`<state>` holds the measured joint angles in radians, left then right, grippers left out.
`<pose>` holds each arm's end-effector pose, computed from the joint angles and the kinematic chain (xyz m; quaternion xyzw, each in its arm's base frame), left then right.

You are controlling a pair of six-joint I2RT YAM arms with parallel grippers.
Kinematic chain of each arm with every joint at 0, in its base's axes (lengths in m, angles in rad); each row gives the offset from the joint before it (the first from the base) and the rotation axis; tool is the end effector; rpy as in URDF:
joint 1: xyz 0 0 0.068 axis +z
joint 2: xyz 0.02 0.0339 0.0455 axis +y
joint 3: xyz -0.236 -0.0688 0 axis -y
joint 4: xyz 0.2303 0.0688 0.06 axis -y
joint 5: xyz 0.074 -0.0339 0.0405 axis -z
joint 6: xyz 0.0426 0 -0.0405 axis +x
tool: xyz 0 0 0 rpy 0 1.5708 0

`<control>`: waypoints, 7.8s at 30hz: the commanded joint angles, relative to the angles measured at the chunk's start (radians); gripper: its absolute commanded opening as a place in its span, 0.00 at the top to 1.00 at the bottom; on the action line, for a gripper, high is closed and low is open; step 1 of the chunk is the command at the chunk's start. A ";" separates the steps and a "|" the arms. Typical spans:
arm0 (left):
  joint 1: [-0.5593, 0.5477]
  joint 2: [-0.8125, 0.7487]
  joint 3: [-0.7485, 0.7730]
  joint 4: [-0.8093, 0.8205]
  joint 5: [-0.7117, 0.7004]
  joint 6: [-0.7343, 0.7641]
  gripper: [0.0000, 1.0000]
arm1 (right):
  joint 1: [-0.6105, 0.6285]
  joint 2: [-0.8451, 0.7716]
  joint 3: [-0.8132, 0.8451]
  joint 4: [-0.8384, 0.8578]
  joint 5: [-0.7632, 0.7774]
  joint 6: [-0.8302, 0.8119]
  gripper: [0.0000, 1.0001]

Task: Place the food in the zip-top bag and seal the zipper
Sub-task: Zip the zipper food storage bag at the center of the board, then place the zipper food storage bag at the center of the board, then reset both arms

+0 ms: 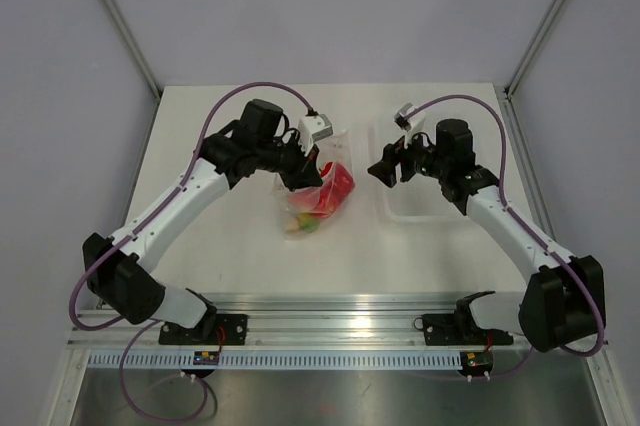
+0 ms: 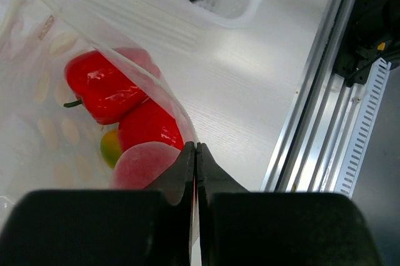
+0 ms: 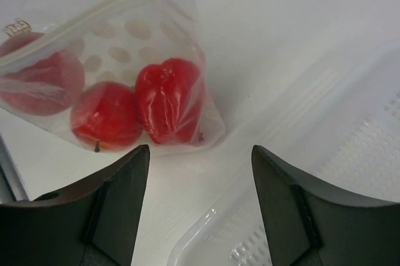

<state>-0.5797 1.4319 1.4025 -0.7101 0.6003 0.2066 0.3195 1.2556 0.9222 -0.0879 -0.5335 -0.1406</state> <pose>0.2377 -0.1844 0.3269 0.4451 0.7615 -0.3373 0.3289 0.2639 0.1101 0.2739 -0.3241 0.7556 0.2672 0.5025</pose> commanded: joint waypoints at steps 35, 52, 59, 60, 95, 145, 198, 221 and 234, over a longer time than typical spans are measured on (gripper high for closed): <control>0.001 -0.037 -0.013 -0.025 0.122 0.120 1.00 | 0.000 0.496 0.377 0.229 -0.706 0.065 0.36; 0.006 -0.063 0.070 -0.086 0.040 0.093 0.54 | 0.000 0.427 0.307 0.261 -0.695 0.091 1.00; 0.026 -0.061 0.174 -0.005 0.036 -0.012 0.18 | 0.010 0.358 0.256 0.246 -0.686 0.062 1.00; 0.026 -0.039 0.194 -0.009 0.058 -0.015 0.18 | 0.016 0.351 0.254 0.220 -0.677 0.040 1.00; -0.055 0.242 0.328 0.031 0.142 0.031 0.73 | 0.044 0.258 0.202 0.094 -0.657 -0.117 1.00; 0.004 0.216 0.268 -0.109 0.073 0.119 1.00 | -0.141 0.166 -0.011 0.646 -0.510 0.345 1.00; 0.552 0.130 0.289 0.146 -0.005 -0.120 1.00 | -0.083 0.577 0.468 0.858 -0.356 0.599 1.00; 0.601 -0.137 -0.058 0.130 -0.076 -0.381 0.01 | 0.193 0.160 0.263 -0.040 0.099 0.252 0.00; 0.460 -0.454 -0.364 0.189 -0.270 -0.421 0.01 | 0.194 -0.010 0.256 -0.449 0.912 0.460 0.01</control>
<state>-0.1181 1.0908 1.0542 -0.5819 0.4088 -0.2081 0.5114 1.3102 1.1873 -0.3893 0.0624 0.2901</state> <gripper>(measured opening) 0.987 0.993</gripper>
